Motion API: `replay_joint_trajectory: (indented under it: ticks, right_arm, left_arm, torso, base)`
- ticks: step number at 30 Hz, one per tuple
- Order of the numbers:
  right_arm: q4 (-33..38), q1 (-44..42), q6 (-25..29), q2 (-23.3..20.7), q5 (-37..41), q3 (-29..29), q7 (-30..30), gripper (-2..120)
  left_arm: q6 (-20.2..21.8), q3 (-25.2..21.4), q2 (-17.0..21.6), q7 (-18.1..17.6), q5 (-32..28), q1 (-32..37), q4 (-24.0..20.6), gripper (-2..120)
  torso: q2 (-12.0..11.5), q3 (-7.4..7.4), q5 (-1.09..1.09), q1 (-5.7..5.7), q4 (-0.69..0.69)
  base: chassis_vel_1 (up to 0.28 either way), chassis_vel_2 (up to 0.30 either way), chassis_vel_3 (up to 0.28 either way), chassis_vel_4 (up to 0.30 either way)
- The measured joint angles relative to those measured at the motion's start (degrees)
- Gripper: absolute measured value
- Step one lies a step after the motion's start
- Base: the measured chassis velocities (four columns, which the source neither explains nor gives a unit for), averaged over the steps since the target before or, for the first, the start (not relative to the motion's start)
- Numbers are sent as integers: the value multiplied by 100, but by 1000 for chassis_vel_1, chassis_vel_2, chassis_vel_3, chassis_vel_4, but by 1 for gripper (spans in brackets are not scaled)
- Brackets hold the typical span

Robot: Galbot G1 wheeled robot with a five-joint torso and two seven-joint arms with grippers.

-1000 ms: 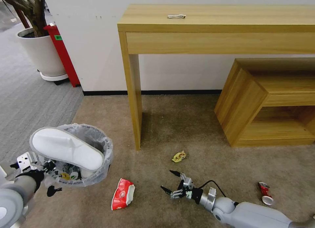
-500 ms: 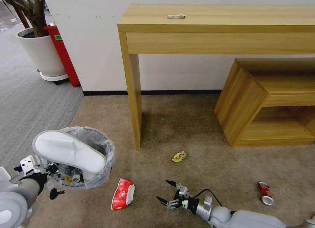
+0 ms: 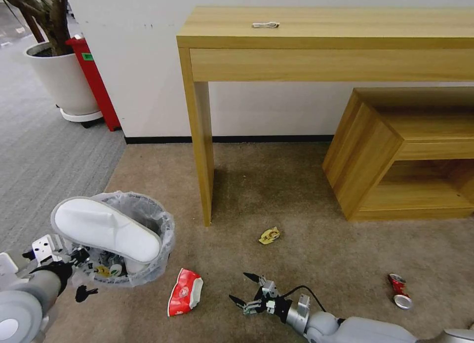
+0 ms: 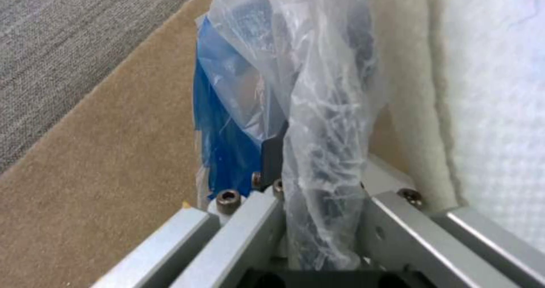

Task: Pick up the trash bin and place the garbage on the floor into it.

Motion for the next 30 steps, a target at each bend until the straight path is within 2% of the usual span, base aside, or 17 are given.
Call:
replay_joint_trajectory:
  ticks: [18, 30]
  right_arm:
    - [-467, 145, -171, 955, 232, -238, 135, 100]
    - [-649, 67, -251, 1330, 167, -246, 423, 99]
  left_arm:
    - [-1, 116, 90, -70, -97, -121, 4, 0]
    - [-7, 137, 120, -79, -155, -99, -81, 0]
  torso:
    - [0, 0, 1, 0, 0]
    - [0, 0, 1, 0, 0]
  base:
    - [0, 0, 0, 0]
    - [0, 0, 0, 0]
